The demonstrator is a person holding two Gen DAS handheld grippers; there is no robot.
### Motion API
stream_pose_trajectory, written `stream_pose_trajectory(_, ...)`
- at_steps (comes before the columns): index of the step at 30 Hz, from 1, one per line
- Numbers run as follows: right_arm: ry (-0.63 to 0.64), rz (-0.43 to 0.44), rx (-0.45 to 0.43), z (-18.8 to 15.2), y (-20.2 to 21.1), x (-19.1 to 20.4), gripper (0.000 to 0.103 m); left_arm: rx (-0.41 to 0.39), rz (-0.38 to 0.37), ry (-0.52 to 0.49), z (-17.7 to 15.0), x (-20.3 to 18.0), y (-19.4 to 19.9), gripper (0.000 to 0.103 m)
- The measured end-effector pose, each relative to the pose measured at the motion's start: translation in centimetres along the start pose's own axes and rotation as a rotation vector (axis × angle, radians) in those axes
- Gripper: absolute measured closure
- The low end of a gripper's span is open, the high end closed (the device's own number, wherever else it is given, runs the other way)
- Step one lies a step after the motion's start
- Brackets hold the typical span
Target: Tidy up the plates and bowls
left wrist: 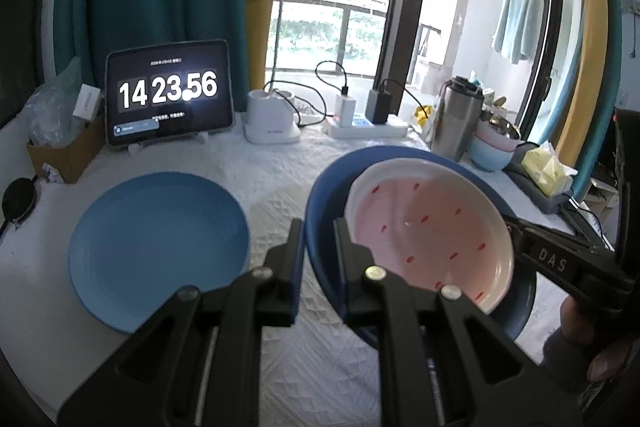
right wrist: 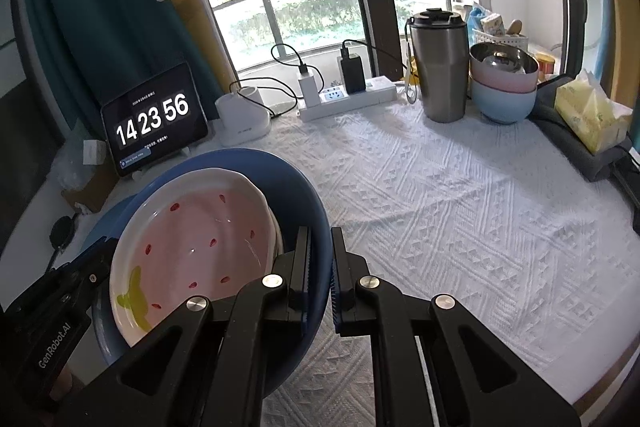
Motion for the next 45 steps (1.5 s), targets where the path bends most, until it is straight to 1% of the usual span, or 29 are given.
stream_pose_trajectory(20, 0.031, 0.017, -0.013, 1.2, -0.2, 3.0, 0.093, -0.031, 0.014, 0.032, 1.1, 2.7, 1.0, 0.09)
stream_pose_trajectory(36, 0.073, 0.046, -0.009, 1.8, -1.3, 7.0, 0.093, -0.05, 0.036, 0.082, 1.6, 6.8, 1.9, 0.09)
stream_pose_trajectory(45, 0.102, 0.065, -0.003, 1.9, -2.3, 10.1, 0.093, -0.063, 0.061, 0.104, 1.9, 10.0, 2.2, 0.09)
Point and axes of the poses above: each gripper's, at about its wrist camera, not at the fingertips, and y roughly against the way its jaws point, x to its left, z to its top, the point moved 1 cm from there along -y, roughly the way its jaws point, and after that the axes turned 6 degrees about -x, right-handed, at the moved point
